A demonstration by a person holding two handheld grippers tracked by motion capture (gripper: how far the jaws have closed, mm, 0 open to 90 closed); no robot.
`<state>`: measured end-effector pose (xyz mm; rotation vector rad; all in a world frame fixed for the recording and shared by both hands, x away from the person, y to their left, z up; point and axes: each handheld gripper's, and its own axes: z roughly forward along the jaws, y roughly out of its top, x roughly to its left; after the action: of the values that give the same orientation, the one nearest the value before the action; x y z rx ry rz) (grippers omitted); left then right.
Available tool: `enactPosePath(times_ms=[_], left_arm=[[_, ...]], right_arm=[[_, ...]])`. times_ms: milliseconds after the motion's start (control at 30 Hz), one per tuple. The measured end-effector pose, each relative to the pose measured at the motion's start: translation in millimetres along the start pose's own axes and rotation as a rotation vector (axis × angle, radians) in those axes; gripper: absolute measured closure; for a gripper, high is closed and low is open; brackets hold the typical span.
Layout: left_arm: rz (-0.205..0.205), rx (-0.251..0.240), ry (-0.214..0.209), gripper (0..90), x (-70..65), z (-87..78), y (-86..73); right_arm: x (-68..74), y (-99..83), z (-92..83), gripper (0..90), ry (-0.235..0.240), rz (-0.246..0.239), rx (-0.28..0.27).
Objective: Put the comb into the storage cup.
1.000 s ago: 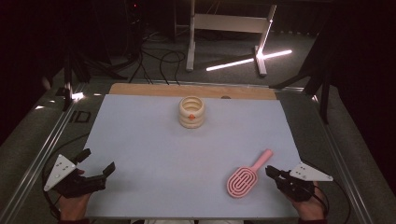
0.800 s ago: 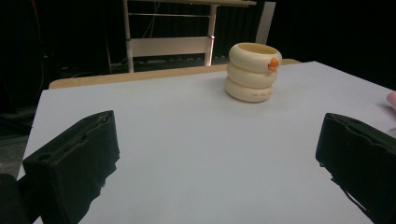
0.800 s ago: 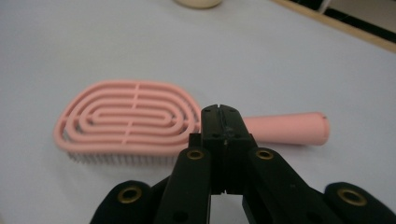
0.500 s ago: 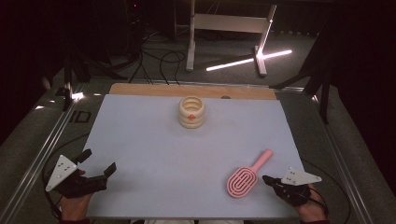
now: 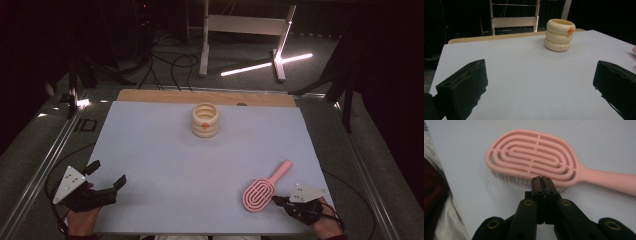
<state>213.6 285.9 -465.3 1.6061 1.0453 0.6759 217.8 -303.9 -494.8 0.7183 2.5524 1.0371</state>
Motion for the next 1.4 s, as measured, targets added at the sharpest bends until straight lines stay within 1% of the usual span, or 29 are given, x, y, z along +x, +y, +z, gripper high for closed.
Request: enactPosePath(times_ms=[67,267,467,500,667,833,933,1033,1100,1267,1400], left_arm=[[0.002,0.000,-0.001,0.0,-0.2,0.2,0.1],[0.001,0.005,0.002,0.0,-0.1,0.9,-0.7],[0.000,0.008,0.001,0.0,-0.4,2.0,-1.1],[0.002,0.011,0.001,0.0,-0.4,2.0,-1.2],[0.002,0.013,0.001,0.0,-0.5,2.3,-1.6],[0.001,0.014,0.002,0.0,-0.6,1.8,-1.9],[-0.003,0.011,0.004,0.0,0.0,0.9,-1.8],[-0.006,0.009,0.005,0.0,0.0,0.8,-1.8],[-0.008,0.008,0.005,0.0,-0.2,0.7,-1.9],[-0.009,0.011,0.003,0.0,-0.3,1.1,-2.2],[-0.010,0.013,0.004,0.0,0.4,0.6,-2.4]], right_arm=[[1.1,1.3,1.3,90.0,0.009,-0.012,0.004],[3.9,4.1,5.8,90.0,0.024,-0.021,0.013],[6.3,8.3,12.1,90.0,0.014,-0.040,0.011],[7.9,10.7,15.8,90.0,0.011,-0.049,0.015],[10.7,16.6,22.9,90.0,0.006,-0.064,0.024],[10.9,20.8,28.2,90.0,-0.009,-0.067,0.035],[7.6,24.6,31.1,90.0,-0.020,-0.052,0.045],[7.0,25.8,31.9,90.0,-0.025,-0.052,0.046],[5.0,30.8,36.3,90.0,-0.035,-0.040,0.057],[2.8,37.0,43.5,90.0,-0.042,-0.038,0.069],[0.8,43.4,49.3,90.0,-0.046,-0.023,0.082]])
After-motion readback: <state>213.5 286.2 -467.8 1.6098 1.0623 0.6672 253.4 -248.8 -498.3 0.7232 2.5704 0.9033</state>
